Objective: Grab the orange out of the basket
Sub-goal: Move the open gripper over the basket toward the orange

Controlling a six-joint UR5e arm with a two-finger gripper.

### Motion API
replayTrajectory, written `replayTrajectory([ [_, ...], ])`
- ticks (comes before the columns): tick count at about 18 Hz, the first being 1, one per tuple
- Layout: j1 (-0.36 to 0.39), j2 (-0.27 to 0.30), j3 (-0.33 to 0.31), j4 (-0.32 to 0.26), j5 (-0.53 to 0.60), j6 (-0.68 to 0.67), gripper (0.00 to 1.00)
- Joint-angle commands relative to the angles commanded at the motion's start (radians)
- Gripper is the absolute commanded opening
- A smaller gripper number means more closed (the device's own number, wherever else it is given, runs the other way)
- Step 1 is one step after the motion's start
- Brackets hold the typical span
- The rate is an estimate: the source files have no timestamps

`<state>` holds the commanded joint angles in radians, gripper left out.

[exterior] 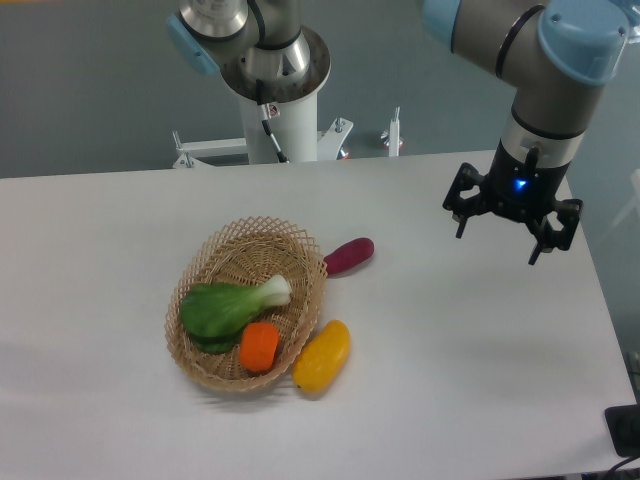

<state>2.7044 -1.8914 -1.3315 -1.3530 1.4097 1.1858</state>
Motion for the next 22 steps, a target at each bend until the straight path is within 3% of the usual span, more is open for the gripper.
replayTrajectory([
  [7, -0.021, -0.008, -0.008, 0.014, 0.002, -0.101, 1.00],
  [11, -0.123, -0.061, -0.038, 0.155, 0.008, -0.338, 1.00],
  [13, -0.153, -0.069, -0.063, 0.205, 0.011, -0.447, 1.00],
  [17, -0.236, -0.040, -0.118, 0.204, 0.023, -0.538, 1.00],
  [19, -0.300, -0.011, -0.187, 0.218, 0.023, -0.639, 1.00],
  [22, -0.376, 0.006, -0.248, 0.219, 0.043, -0.672, 1.00],
])
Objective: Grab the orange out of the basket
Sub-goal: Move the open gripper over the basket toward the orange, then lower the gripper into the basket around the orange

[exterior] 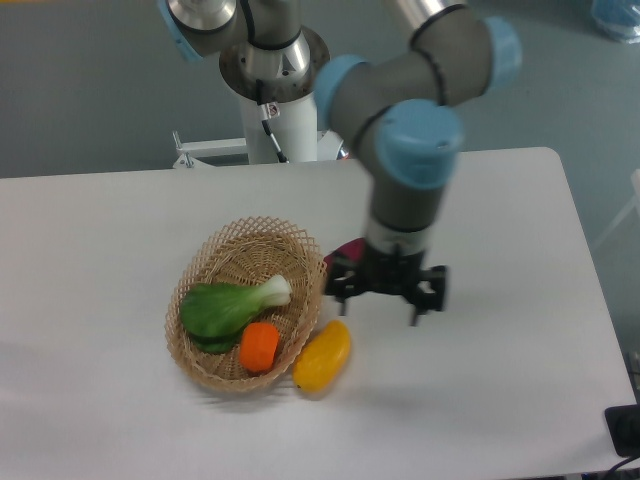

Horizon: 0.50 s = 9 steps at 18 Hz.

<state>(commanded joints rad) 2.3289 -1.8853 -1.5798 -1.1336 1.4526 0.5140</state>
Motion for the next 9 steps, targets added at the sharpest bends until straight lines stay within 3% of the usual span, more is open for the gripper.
replayTrajectory([
  [3, -0.097, -0.015, -0.014, 0.050, 0.034, 0.001, 1.00],
  [9, -0.177, -0.100, -0.020, 0.152, 0.097, 0.017, 1.00],
])
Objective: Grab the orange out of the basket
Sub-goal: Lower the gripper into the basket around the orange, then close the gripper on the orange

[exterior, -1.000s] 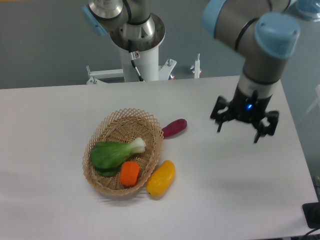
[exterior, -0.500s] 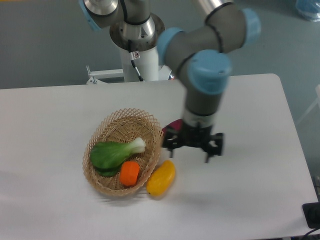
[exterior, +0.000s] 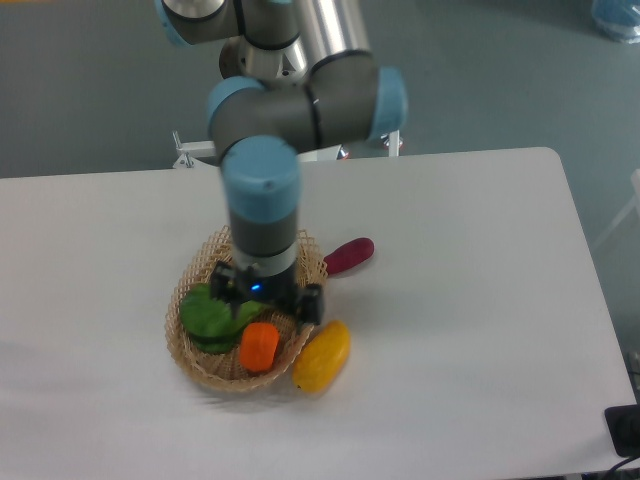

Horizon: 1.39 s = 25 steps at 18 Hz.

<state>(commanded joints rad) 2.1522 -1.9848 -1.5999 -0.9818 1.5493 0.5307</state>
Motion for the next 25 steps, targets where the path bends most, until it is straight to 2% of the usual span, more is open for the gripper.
replayTrajectory([
  [3, 0.000, -0.031, -0.008, -0.003, 0.002, 0.061, 1.00],
  [10, 0.002, -0.039, -0.043, 0.000, 0.005, 0.071, 1.00],
  [25, 0.006, -0.068, -0.049, 0.008, 0.035, 0.107, 1.00],
])
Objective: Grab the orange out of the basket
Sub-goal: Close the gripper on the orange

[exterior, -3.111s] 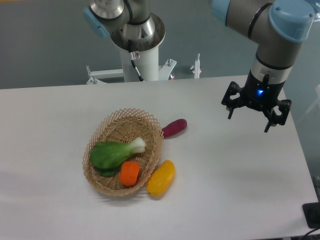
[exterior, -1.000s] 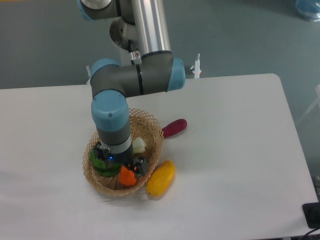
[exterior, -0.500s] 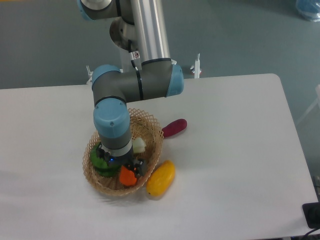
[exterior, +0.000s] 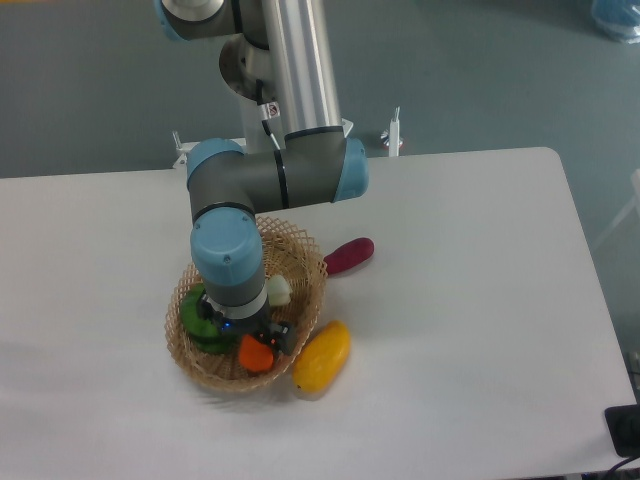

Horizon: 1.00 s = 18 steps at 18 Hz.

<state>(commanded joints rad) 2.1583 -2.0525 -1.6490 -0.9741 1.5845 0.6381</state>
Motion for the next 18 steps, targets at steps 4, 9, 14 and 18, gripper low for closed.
replayTrajectory([
  [4, 0.000, -0.006, -0.006, 0.002, 0.005, -0.012, 1.00],
  [9, 0.000, -0.015, -0.006, 0.020, 0.005, -0.023, 0.99],
  [14, 0.000, -0.012, -0.002, 0.020, 0.003, -0.032, 0.64],
  [18, 0.000, -0.008, 0.003, 0.020, 0.000, -0.031, 0.56],
])
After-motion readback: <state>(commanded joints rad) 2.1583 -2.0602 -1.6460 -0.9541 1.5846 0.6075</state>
